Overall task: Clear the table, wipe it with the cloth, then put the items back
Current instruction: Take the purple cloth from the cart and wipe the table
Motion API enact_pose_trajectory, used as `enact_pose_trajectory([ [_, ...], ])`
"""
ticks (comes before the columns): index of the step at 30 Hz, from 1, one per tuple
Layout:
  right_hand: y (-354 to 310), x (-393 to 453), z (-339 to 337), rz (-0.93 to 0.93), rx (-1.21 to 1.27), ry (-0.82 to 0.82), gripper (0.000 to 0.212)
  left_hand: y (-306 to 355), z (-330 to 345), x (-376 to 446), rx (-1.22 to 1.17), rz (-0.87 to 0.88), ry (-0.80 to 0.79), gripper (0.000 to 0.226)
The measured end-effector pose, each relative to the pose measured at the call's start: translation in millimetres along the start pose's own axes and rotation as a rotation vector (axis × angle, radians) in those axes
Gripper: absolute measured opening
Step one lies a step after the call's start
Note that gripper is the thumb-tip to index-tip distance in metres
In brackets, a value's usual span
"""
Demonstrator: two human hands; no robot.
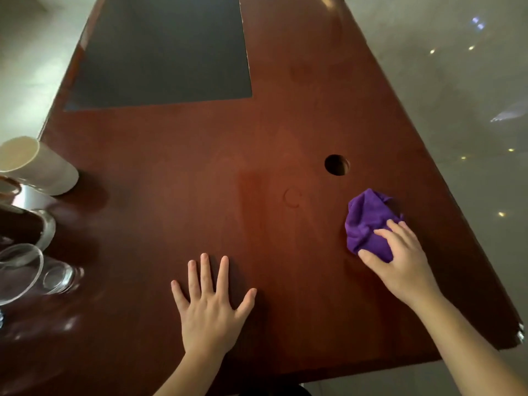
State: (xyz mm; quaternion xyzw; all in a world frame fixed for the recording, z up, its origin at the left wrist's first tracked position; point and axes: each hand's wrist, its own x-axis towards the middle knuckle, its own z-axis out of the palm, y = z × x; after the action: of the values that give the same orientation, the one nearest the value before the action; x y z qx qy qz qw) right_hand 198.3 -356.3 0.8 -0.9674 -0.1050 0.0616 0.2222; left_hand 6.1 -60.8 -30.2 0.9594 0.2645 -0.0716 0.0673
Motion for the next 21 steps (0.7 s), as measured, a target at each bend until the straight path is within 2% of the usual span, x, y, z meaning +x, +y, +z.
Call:
enact_pose_trajectory([
  [3, -4, 18, -3, -0.034, -0.105, 0.128, 0.064, 0, -1, 1, -0.006, -0.004, 0.002, 0.088],
  [7, -11, 28, 9, -0.055, -0.269, -0.066, 0.084, 0, 0, 0, 0.005, -0.005, 0.0, 0.088],
  [10, -12, 28, 21, -0.026, -0.425, -0.096, 0.099, 0, 3, 0, -0.003, -0.004, 0.019, 0.087],
  [12, -18, 30, 27, -0.012, -0.463, -0.08, 0.095, 0, 4, 0, -0.001, 0.003, 0.027, 0.087],
  [16, -40, 38, 39, 0.031, -0.396, 0.02, 0.068, 2, 3, -1, -0.019, 0.003, 0.052, 0.087],
  [21, -72, 59, 55, 0.244, -0.135, 0.125, 0.063, 6, -1, 1, -0.031, -0.015, 0.06, 0.087],
])
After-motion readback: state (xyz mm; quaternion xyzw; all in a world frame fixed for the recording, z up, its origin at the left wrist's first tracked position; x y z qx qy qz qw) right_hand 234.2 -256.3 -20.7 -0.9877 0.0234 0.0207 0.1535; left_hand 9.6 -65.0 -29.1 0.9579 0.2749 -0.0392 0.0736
